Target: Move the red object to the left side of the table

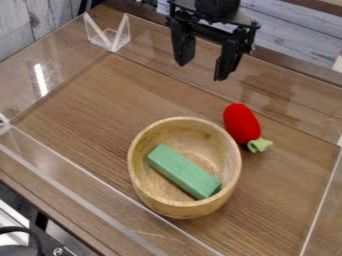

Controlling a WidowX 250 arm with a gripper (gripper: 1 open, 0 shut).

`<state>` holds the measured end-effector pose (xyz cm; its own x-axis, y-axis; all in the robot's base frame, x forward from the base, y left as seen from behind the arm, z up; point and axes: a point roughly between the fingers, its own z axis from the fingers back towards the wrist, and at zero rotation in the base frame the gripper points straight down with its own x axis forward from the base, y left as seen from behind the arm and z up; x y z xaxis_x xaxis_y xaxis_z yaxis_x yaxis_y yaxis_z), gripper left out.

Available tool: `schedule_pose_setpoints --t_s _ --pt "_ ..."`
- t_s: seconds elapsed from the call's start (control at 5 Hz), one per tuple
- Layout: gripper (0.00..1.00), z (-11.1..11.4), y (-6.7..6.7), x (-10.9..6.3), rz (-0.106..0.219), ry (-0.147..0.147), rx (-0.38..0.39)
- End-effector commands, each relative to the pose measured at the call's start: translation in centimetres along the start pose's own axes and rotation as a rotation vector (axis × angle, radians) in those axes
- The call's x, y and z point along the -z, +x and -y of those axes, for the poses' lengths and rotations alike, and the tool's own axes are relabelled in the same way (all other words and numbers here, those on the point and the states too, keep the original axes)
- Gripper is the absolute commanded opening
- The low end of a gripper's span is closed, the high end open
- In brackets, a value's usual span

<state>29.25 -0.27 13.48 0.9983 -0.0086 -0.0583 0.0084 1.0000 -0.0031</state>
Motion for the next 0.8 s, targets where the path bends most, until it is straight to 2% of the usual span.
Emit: schedule_pose_setpoints --t_s 0.0,0.2,0.6 --pt "1.0 0.7 0.3 1.3 -0.026 -0.008 -0.032" --pt "1.0 1.3 0.4 2.9 -0.016 -0.039 -0.171" --pt "1.0 2.4 0.9 5.6 0.031 -0.104 -0.415"
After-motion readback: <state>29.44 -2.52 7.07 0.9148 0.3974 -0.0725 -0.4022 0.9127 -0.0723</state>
